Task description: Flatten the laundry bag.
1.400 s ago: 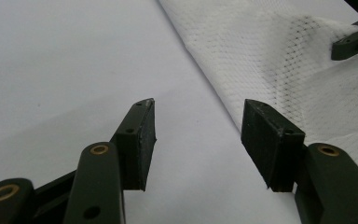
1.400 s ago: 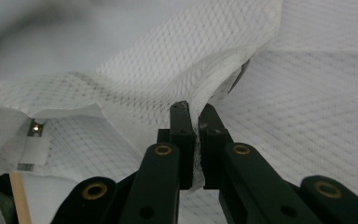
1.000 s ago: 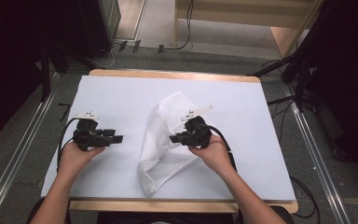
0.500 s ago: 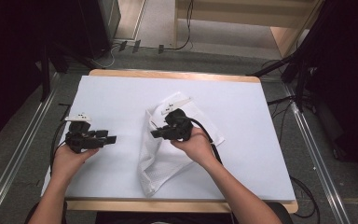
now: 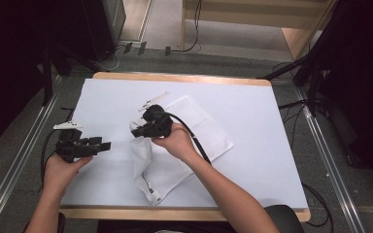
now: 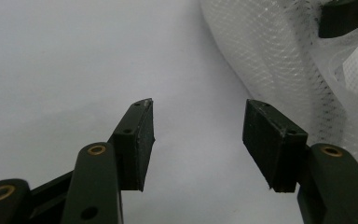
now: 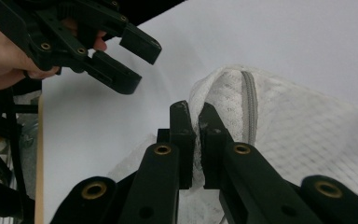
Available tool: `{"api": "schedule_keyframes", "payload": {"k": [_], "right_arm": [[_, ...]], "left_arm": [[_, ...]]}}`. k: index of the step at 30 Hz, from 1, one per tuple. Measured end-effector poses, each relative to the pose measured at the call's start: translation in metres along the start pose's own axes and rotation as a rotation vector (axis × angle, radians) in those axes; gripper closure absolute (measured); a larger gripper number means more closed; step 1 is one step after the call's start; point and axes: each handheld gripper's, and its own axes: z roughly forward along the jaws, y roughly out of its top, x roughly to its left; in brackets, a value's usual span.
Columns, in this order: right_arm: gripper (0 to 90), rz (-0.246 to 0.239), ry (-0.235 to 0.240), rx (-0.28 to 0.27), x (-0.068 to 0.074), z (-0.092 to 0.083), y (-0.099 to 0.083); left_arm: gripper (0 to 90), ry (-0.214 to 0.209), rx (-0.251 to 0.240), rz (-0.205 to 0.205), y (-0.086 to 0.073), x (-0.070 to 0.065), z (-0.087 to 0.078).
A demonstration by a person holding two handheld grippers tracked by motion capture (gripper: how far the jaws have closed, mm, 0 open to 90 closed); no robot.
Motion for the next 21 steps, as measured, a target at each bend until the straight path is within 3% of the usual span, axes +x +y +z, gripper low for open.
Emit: {"api": "schedule_keyframes", "payload": {"k": [4, 6, 10, 13, 17, 21], "right_arm": [[85.8, -0.056, 0.001, 0.022, 0.012, 0.016, 0.013], [84.2, -0.061, 0.001, 0.027, 0.012, 0.019, 0.014], [62.7, -0.081, 0.007, 0.019, 0.015, 0.021, 0.018], [58.9, -0.109, -0.02, -0.006, 0.019, 0.012, 0.021], [59.5, -0.085, -0.02, -0.023, 0.017, 0.0, 0.018], [61.0, -0.053, -0.033, -0.029, 0.007, -0.008, 0.004]], "left_arm": [[44.3, 0.015, -0.009, -0.023, -0.004, 0.007, -0.006], [44.3, 0.017, -0.009, -0.028, -0.004, 0.008, -0.007], [44.2, 0.025, -0.01, -0.034, -0.005, 0.012, -0.008], [44.2, 0.028, -0.009, -0.037, -0.005, 0.013, -0.008], [44.2, 0.038, -0.002, -0.032, -0.003, 0.014, -0.009], [44.1, 0.043, 0.003, -0.028, 0.001, 0.014, -0.01]]}}
